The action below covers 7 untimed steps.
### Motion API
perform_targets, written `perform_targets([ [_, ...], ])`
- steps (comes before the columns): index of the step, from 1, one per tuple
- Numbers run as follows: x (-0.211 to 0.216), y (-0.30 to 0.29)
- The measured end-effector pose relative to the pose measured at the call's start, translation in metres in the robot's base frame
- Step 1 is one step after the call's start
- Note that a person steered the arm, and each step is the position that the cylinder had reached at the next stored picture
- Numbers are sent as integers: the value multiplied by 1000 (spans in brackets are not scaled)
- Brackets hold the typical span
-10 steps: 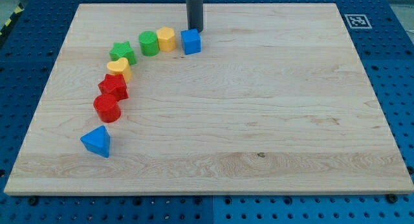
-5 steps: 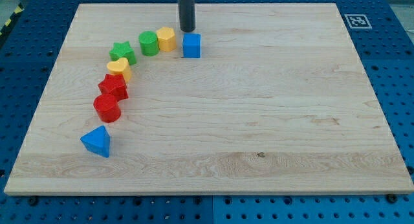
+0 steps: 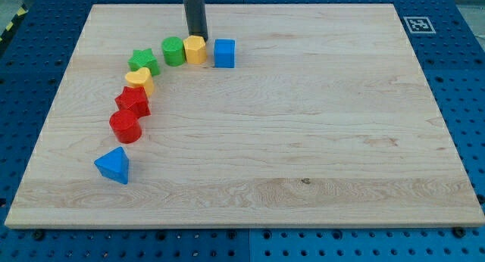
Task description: Adjust the yellow hexagon and blue cube
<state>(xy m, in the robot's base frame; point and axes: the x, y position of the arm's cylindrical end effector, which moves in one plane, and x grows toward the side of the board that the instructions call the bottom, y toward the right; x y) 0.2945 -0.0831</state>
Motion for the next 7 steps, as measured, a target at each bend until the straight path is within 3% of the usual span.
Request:
perform_targets([
  [1, -9, 0],
  [2, -20, 37],
  [3, -16, 109],
  [4, 31, 184],
  [5, 119, 200],
  [7, 257, 172],
])
